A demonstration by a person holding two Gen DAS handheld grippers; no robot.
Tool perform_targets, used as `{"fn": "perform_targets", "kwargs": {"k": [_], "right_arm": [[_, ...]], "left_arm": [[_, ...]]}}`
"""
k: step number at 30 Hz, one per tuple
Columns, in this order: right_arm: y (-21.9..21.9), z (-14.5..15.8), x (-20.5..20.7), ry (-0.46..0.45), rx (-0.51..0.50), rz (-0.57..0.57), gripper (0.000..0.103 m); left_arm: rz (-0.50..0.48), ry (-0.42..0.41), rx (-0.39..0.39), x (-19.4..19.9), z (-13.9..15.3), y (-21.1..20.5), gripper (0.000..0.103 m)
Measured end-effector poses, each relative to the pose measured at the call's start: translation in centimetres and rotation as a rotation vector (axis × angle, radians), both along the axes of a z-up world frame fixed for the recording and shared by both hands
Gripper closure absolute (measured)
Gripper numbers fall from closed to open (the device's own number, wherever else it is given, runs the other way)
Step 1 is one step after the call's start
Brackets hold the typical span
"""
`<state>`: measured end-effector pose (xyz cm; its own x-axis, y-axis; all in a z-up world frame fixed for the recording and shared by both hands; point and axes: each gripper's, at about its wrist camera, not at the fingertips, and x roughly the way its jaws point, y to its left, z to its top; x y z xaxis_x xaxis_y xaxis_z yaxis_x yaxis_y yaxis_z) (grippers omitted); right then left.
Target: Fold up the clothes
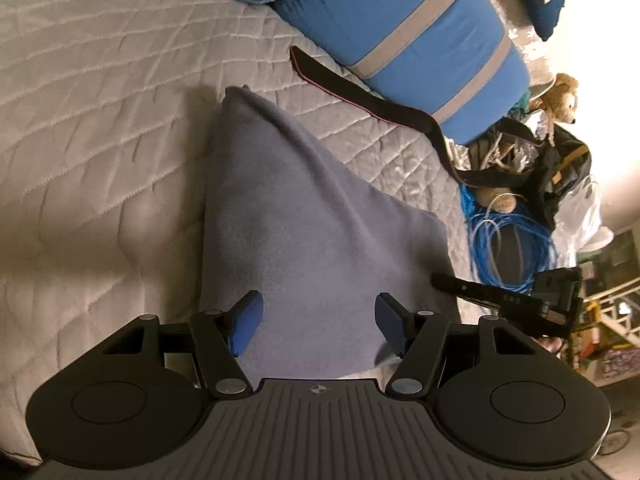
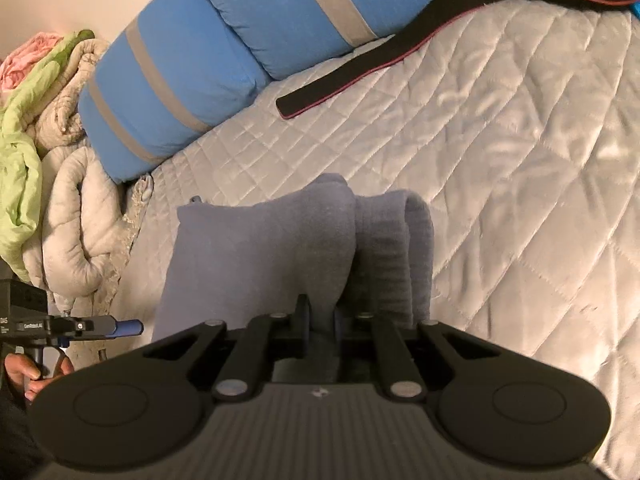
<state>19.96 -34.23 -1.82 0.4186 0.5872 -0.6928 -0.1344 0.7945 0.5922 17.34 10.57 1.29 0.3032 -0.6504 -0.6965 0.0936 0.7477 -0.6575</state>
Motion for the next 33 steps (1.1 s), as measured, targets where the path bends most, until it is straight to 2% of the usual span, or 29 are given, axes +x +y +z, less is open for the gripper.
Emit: {"fn": "perform_targets", "kwargs": {"k": [8, 11, 12, 15, 19, 23, 26, 28, 30, 33], "right_arm": [[-0.7, -0.2, 0.1, -0.005, -0.051, 0.003, 0.09], [-0.6, 0.4, -0.5, -0.068, -0.095, 0.006, 0.078], [-0.6, 0.8, -0.7, -0.097, -0.109, 0.001, 0.061], [-1.0, 1.8, -0.5, -0.168, -0.115, -0.035, 0.046], [-1.0, 2.1, 0.7, -0.216, -0.12, -0.051, 0.04], [-0.7, 1.5, 1.9, -0.213, -0.08, -0.055, 0.038], [-0.1, 0.9, 2.6, -0.207, -0.075, -0.059, 0.041], [0.0, 0.4, 3.0, -0.197, -0.064, -0.069, 0.083], [-0.4, -0.1, 3.1, -0.179, -0.04, -0.092, 0.091], [-1.1, -0.8, 2.9, -0.162, -0.017, -0.129, 0.093]], "left_arm": [[-0.012, -0.023, 0.011, -0.1, 0.0, -0.2, 0.043], [-0.003, -0.046, 0.04, 0.1, 0.0, -0.4, 0.043], [0.001, -0.062, 0.057, 0.2, 0.1, -0.5, 0.043], [0.019, -0.125, 0.117, 1.0, 0.5, -0.8, 0.043], [0.067, -0.206, 0.178, 3.1, 0.7, -0.8, 0.043], [0.094, -0.253, 0.225, 6.0, -0.4, -0.9, 0.043], [0.084, -0.258, 0.273, 8.2, -1.6, -1.4, 0.043], [0.071, -0.25, 0.276, 9.6, -2.4, -1.7, 0.043], [0.074, -0.241, 0.268, 10.7, -3.2, -1.7, 0.043], [0.115, -0.204, 0.258, 11.7, -4.3, -1.4, 0.043]]}}
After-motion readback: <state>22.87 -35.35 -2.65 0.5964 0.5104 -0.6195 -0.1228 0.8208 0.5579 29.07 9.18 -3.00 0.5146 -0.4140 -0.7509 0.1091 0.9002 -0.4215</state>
